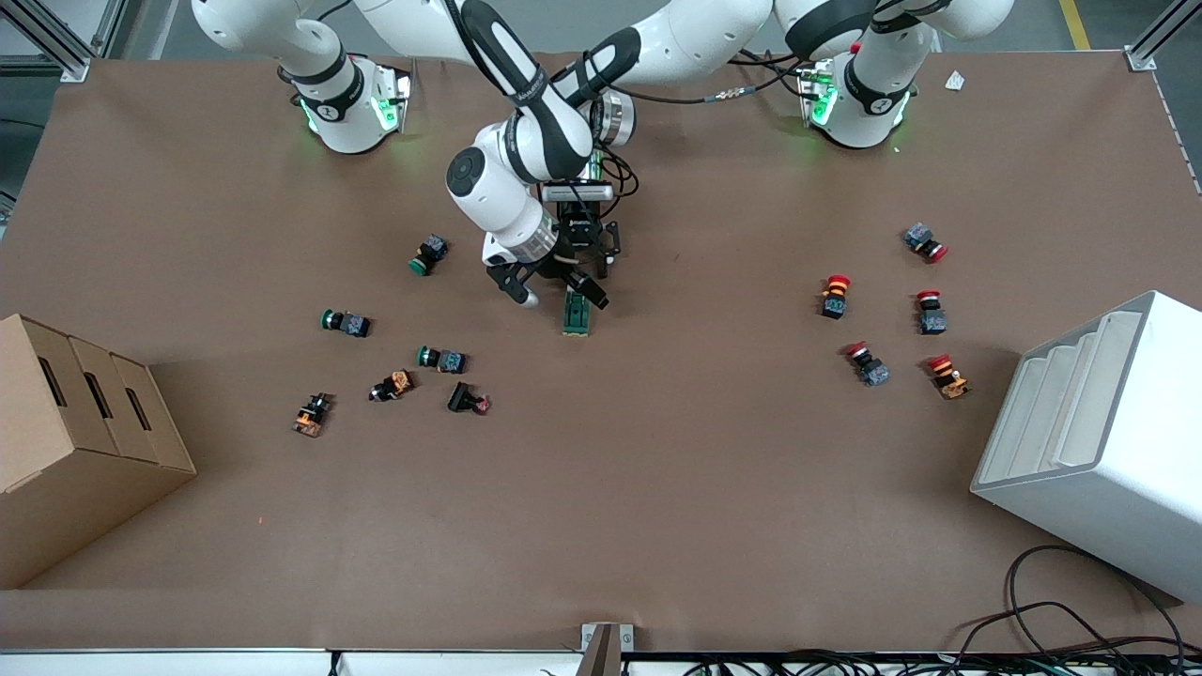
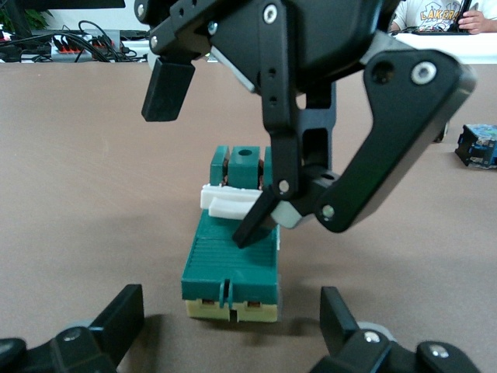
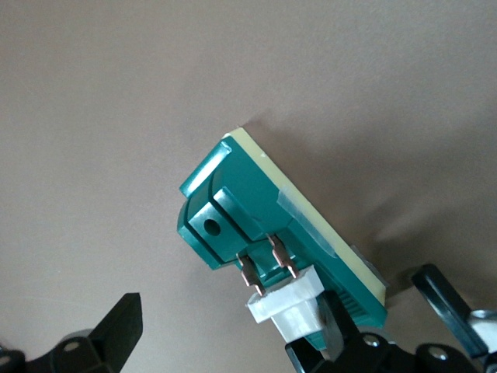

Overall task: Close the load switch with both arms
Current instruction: 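Push the white lever across the switch with the right gripper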

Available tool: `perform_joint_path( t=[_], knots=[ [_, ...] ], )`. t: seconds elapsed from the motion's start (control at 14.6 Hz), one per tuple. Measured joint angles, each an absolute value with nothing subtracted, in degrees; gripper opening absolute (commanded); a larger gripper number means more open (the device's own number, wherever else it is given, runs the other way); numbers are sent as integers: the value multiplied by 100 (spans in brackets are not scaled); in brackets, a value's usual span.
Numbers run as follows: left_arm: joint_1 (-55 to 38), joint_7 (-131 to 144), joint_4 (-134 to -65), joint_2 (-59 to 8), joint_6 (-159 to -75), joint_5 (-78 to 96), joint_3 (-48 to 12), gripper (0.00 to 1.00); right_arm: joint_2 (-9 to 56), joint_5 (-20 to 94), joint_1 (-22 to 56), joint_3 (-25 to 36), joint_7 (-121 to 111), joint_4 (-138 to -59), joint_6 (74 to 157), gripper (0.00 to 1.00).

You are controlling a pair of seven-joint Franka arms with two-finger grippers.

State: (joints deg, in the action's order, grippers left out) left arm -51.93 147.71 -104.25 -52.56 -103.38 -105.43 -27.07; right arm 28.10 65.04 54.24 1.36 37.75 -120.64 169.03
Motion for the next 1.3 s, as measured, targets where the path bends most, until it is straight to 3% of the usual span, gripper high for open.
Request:
perform_joint_path(
  t=[1.3],
  knots=[
    [-5194,14770,-10425,-5259,-10332,-10543,-2707,100,2882,6528,4997,250,3770,-11423,16525,100]
  ],
)
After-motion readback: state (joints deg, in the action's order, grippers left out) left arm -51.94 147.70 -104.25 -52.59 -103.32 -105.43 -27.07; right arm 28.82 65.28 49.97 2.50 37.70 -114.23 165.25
